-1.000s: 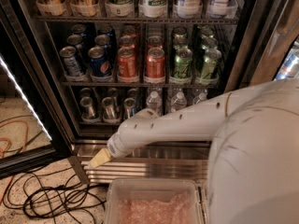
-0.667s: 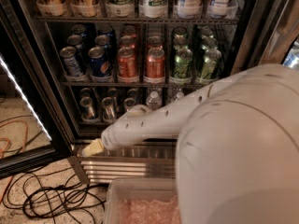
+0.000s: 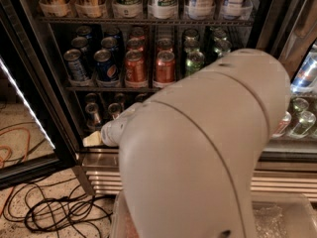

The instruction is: Pick redbull can from bottom shelf of fridge

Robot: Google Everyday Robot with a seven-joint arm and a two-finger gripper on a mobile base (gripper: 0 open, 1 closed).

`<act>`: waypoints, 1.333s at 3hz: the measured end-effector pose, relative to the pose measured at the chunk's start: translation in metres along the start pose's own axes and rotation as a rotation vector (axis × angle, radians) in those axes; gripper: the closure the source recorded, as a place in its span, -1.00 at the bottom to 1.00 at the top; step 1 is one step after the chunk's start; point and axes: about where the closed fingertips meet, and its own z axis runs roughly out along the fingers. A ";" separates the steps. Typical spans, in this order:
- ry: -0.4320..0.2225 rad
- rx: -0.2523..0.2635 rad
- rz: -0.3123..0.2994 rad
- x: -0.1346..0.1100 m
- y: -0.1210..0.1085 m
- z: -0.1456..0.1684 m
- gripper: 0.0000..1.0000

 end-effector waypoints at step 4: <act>-0.061 0.011 0.035 -0.027 0.031 0.021 -0.36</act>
Offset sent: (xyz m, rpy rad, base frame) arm 0.0027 0.0526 0.0024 0.0486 -0.0154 -0.0611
